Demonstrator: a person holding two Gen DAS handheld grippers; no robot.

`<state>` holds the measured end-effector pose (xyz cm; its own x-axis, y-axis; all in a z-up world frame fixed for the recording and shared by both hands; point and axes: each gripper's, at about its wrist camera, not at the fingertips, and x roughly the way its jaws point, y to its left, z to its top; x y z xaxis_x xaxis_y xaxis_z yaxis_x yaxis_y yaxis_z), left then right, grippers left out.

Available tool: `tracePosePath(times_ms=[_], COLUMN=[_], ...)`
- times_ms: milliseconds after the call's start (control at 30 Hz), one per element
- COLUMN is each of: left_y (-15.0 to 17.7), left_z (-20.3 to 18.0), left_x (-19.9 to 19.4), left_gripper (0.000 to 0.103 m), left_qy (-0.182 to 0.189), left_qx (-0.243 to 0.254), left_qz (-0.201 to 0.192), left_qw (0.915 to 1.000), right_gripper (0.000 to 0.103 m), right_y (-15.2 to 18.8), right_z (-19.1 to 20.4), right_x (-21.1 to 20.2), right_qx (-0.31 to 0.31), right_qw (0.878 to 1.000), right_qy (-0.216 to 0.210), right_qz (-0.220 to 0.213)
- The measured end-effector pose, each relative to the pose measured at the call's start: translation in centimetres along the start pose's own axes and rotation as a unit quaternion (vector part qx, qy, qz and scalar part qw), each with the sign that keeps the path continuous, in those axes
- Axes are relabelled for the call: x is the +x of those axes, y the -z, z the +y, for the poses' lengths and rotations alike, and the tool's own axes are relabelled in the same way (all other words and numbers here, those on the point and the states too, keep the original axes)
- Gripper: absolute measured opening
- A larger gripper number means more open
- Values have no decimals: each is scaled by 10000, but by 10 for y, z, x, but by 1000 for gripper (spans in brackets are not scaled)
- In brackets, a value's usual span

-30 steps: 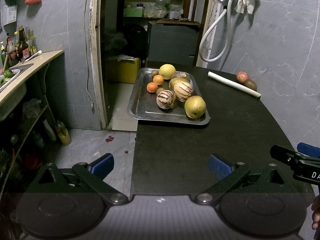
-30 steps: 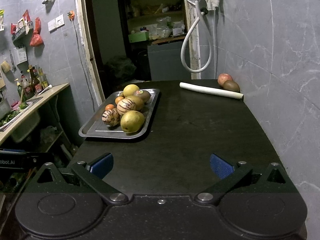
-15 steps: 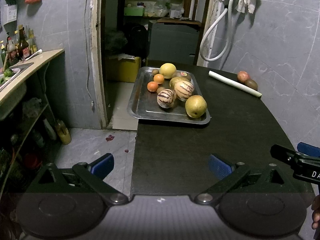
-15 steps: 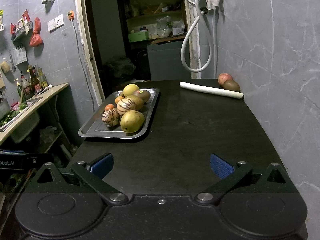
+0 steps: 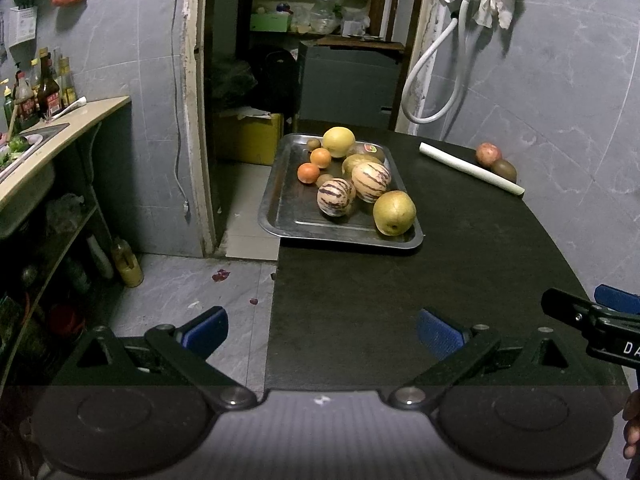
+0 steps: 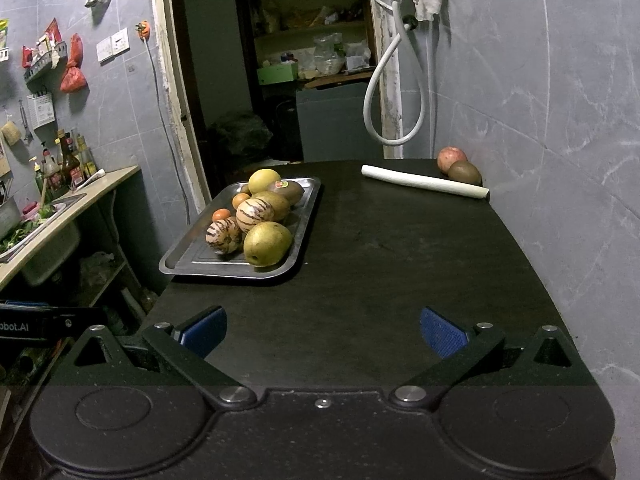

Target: Organize fruits

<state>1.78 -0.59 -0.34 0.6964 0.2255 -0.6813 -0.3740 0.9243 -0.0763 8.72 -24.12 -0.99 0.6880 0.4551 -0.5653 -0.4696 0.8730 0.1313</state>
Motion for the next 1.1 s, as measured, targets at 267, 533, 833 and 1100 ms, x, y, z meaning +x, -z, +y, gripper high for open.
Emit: tracePosePath(times_ms=[267, 533, 833, 1100], left_y=[1, 2, 4, 5], left_z=[0, -1, 0, 0], left_x=[0, -2, -8, -10], left_gripper=[102, 102, 102, 102], left_qy=[-14, -30, -200, -286], left_qx=[8, -46, 14, -83], left_qz=[1, 16, 92, 211], left_qw=[10000, 10000, 9998, 9993], right_gripper=[103, 103, 103, 103], right_y=[1, 1, 1, 0], right_z=[1, 2, 3, 5], right_x=[1, 1, 1, -1], right_qx=[-2, -6, -38, -57], right_qw=[10000, 10000, 10000, 10000], right_qy=[-16, -28, -56, -65], right_qz=[-6, 3, 4, -2])
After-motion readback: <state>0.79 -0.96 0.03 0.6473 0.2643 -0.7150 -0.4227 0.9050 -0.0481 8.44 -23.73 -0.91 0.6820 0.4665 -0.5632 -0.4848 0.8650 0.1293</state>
